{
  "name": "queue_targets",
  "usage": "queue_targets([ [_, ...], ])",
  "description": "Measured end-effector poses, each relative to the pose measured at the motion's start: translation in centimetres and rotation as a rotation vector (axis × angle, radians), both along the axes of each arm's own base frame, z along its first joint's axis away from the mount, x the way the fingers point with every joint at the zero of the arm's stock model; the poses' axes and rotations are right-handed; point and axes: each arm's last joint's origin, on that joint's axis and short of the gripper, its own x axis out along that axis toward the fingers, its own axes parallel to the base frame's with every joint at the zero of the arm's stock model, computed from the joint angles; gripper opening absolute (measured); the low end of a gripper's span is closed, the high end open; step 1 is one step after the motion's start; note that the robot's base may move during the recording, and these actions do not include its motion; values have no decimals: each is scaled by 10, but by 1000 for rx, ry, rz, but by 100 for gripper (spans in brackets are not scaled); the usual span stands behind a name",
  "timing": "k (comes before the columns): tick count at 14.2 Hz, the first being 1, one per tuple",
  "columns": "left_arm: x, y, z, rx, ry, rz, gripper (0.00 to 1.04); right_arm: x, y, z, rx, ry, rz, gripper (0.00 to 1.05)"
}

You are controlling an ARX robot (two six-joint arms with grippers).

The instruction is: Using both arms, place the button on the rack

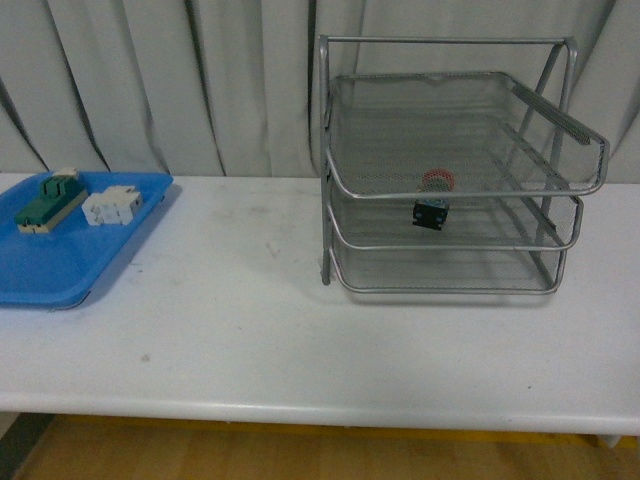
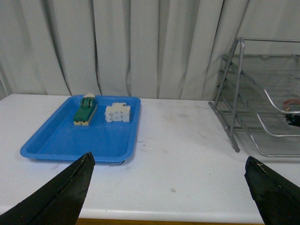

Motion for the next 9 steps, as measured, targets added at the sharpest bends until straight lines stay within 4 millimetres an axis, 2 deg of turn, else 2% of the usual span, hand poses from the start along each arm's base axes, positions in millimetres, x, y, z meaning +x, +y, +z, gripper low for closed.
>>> queue_targets([
  [1,0,0,0,0,0,0,98,-10,0,3,-16,-31,0,2],
  [3,0,0,0,0,0,0,98,-25,0,-15,-30,50,1,2],
  [6,0,0,0,0,0,0,98,-41,0,-13,-34,-38,-1,2],
  [8,0,0,0,0,0,0,98,-53,0,-31,-34,60,1,2],
  [9,0,0,0,0,0,0,98,-57,0,-26,-34,26,0,2],
])
